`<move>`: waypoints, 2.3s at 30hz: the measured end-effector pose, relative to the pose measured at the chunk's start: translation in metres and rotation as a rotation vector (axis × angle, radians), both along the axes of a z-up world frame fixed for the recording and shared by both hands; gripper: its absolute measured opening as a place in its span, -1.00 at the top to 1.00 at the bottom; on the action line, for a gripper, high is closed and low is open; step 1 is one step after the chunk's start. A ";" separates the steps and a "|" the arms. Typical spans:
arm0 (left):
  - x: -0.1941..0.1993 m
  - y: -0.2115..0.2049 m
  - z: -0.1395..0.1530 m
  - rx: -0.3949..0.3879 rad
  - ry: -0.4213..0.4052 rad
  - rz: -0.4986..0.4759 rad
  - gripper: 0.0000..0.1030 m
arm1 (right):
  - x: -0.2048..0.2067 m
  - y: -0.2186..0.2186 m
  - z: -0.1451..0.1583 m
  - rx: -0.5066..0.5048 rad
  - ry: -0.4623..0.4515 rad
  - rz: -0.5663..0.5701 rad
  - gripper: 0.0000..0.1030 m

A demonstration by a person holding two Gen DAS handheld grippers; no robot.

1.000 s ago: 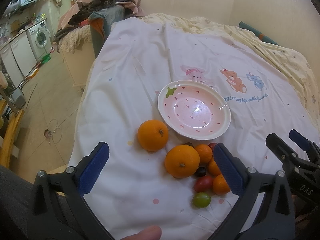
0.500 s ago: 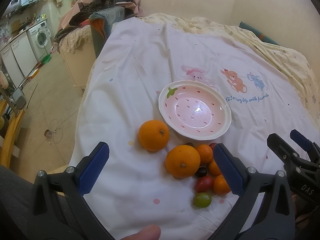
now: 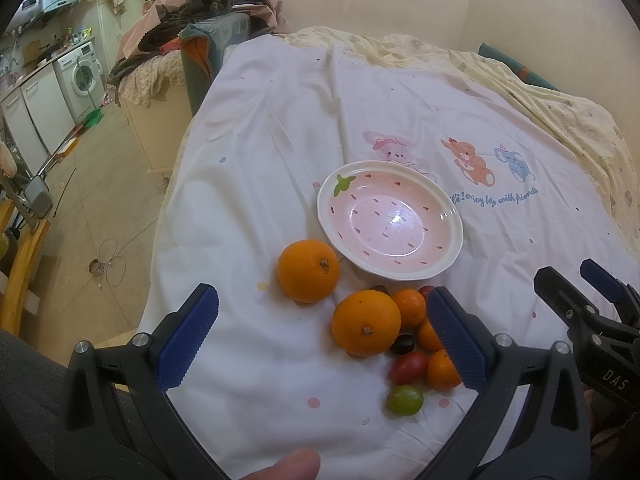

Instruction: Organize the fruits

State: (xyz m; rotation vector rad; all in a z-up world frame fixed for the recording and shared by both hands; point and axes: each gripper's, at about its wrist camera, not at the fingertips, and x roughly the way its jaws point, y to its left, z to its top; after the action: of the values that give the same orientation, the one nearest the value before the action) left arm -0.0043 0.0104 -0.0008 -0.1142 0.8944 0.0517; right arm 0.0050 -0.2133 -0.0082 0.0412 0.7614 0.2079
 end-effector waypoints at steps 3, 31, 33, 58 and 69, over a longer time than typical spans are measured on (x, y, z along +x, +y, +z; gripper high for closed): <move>0.000 0.000 0.000 0.000 0.000 0.001 -0.99 | 0.000 0.001 0.000 0.000 0.000 0.000 -1.00; 0.006 0.017 -0.012 -0.041 0.064 0.055 -0.99 | 0.041 -0.022 -0.083 0.252 0.629 0.070 -0.65; 0.008 0.017 -0.013 -0.043 0.079 0.063 -0.99 | 0.041 -0.020 -0.101 0.300 0.714 0.078 -0.51; 0.013 0.035 -0.024 -0.069 0.151 0.133 -0.99 | 0.044 -0.009 -0.085 0.326 0.697 0.182 0.13; 0.026 0.018 -0.058 -0.109 0.363 0.066 -0.98 | 0.067 -0.046 -0.060 0.426 0.586 0.133 0.14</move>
State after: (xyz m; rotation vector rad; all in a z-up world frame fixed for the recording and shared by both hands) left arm 0.0219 0.0283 -0.0593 -0.2412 1.2562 0.0866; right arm 0.0721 -0.2596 -0.0680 0.4724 1.2930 0.4953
